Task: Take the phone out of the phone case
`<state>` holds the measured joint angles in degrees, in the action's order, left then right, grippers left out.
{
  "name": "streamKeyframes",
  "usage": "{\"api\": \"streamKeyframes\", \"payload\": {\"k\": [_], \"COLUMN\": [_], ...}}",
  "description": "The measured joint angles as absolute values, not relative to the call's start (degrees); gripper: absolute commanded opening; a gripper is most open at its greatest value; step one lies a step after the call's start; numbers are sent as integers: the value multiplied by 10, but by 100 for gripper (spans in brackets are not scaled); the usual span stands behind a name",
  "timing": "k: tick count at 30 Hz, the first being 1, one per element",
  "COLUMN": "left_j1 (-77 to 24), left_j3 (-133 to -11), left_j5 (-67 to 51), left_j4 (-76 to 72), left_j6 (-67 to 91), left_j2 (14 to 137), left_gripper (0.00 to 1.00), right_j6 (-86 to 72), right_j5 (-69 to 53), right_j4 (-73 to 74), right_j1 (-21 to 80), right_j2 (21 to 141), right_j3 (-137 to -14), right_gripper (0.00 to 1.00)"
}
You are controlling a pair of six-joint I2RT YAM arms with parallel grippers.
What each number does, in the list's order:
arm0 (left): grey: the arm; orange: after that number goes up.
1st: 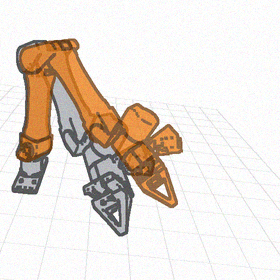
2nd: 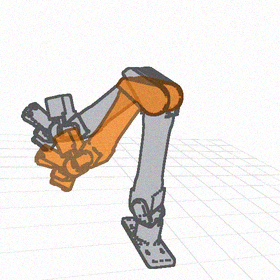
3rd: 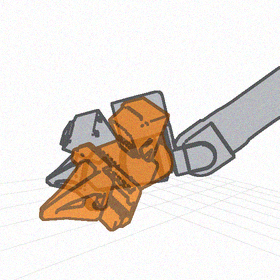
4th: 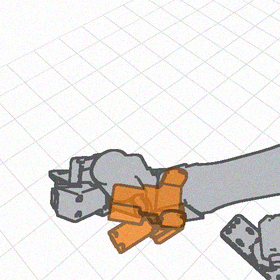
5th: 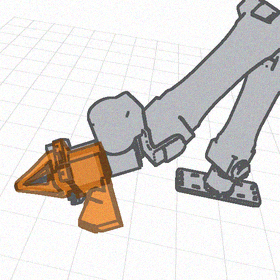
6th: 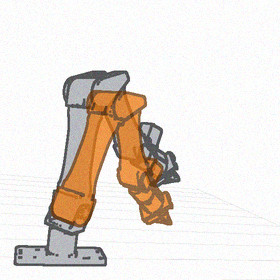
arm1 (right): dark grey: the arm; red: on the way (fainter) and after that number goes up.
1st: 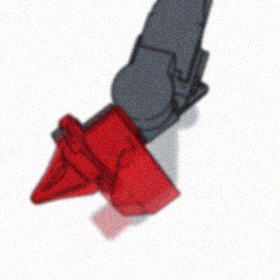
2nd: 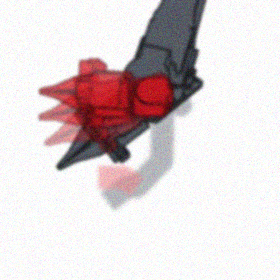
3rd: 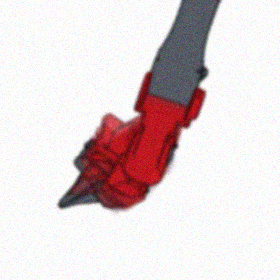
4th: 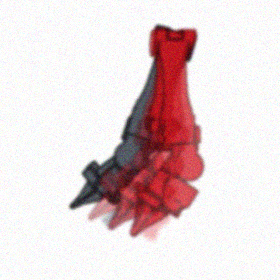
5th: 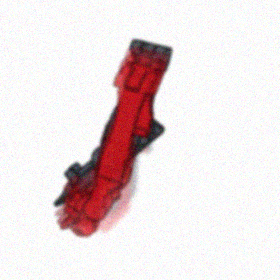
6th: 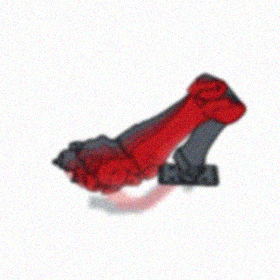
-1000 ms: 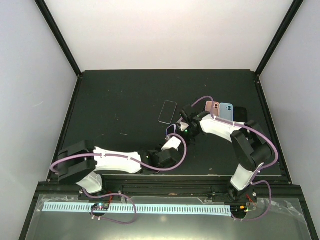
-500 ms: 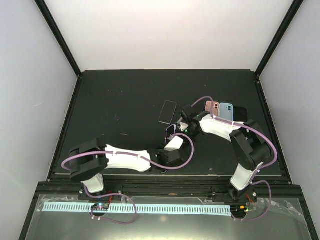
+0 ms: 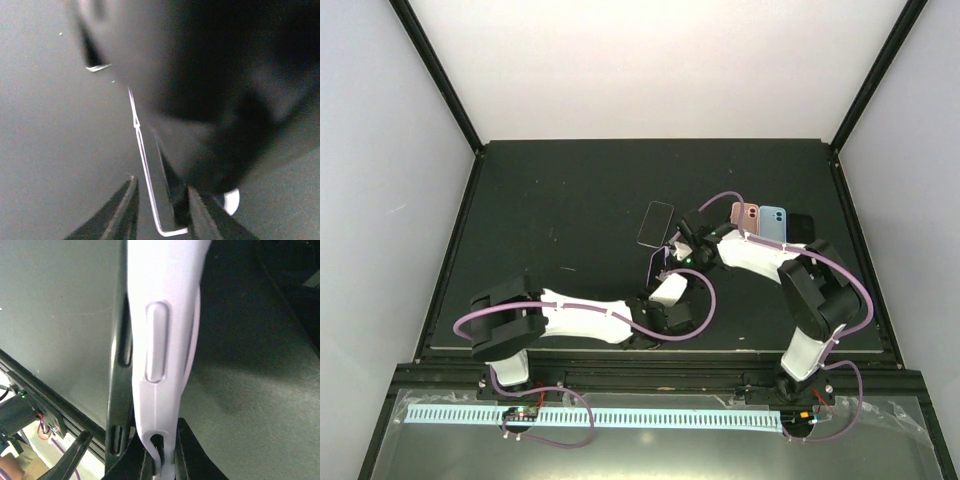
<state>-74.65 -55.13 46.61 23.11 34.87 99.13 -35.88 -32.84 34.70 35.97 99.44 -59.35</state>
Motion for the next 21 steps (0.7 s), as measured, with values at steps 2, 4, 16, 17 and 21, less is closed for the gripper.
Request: {"api": "streamKeyframes", "payload": {"k": [2,4,16,17,21], "left_j1": [-747,-747,-743,-740,-728], "left_j3": [-551,-552,-539,-533,-490], "left_j5": [474,477,479,475,473], "left_j4": [240,244,276,276,285], "left_j6": [359,373,425,429,431], "left_j2": [991,988,947,933,832], "left_gripper": [9,7,2,2,2], "right_j6": [-358,-357,-334,-327,-288], "right_j5": [-332,-336,-352,-354,-339], "right_j4": [340,335,337,341,361], "right_j1": [360,361,368,369,359], "right_j2": [995,997,999,999,1001], "right_j3": [-595,-598,-616,-622,-647], "right_gripper": [1,1,1,1,1]}}
